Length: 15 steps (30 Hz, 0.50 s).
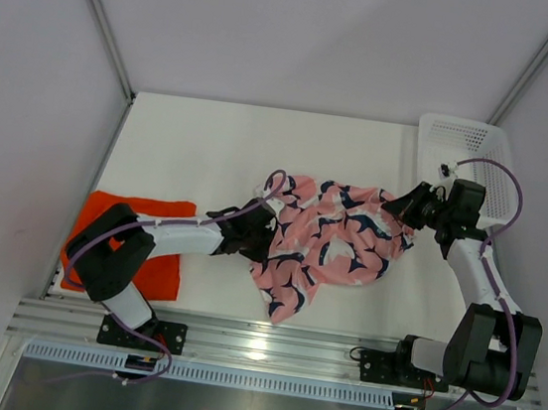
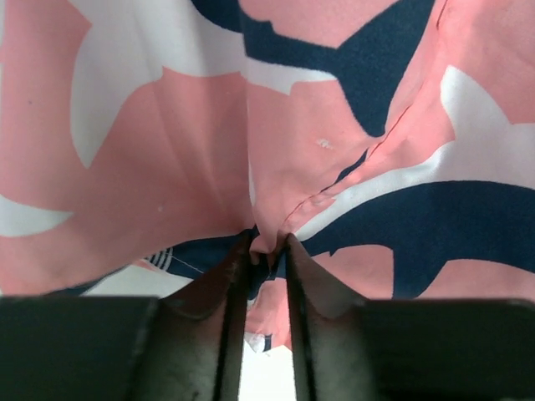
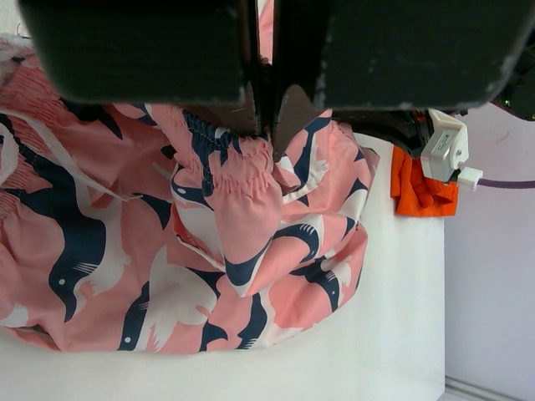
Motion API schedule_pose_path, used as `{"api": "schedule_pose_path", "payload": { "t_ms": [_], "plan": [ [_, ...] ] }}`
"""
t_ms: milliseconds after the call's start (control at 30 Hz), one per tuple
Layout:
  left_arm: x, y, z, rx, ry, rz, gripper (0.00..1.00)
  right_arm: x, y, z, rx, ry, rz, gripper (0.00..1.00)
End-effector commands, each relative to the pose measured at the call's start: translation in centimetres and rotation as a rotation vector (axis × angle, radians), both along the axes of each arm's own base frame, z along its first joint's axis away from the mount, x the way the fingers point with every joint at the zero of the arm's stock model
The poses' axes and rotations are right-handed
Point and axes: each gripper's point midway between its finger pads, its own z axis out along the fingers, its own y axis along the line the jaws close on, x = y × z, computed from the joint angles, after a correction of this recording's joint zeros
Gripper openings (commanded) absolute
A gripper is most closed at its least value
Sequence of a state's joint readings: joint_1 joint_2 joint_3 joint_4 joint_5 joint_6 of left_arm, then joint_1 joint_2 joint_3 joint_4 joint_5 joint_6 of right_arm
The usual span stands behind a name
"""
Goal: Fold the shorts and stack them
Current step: Flatten the shorts out
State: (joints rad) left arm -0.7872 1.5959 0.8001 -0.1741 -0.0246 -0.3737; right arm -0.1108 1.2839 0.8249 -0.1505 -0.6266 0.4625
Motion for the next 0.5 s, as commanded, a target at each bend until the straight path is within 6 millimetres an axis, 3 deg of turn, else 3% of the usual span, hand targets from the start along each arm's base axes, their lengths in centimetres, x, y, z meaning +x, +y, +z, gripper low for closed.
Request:
{"api": "schedule_pose_path", "payload": {
  "t_ms": [0, 133, 233, 267, 400, 467],
  "plan": [
    [-0.1, 0.7, 1.0, 0.043, -0.007, 0.01, 0.28, 0.9, 0.1, 2.2, -0.001, -0.071, 0.013, 0.0],
    [-0.3, 0.7, 3.3, 0.028, -0.041, 0.019, 0.28, 1.1, 0.1, 2.2, 0.002, -0.07, 0.011, 0.0],
    [-0.7, 0.9, 4.7, 0.018, -0.039, 0.01, 0.14, 1.3, 0.1, 2.6, 0.008, -0.076, 0.007, 0.0],
    [-1.0, 1.1, 5.5, 0.018, -0.037, 0.007, 0.0, 1.4, 0.1, 2.7, 0.01, -0.077, 0.008, 0.0],
    [-0.8, 1.2, 9.7, -0.006, -0.083, 0.003, 0.0, 1.7, 0.3, 4.8, 0.038, -0.105, 0.017, 0.0],
    [-0.4, 2.2, 11.4, 0.012, -0.124, 0.021, 0.0, 2.0, 0.3, 7.3, 0.056, -0.142, 0.025, 0.0]
  ]
}}
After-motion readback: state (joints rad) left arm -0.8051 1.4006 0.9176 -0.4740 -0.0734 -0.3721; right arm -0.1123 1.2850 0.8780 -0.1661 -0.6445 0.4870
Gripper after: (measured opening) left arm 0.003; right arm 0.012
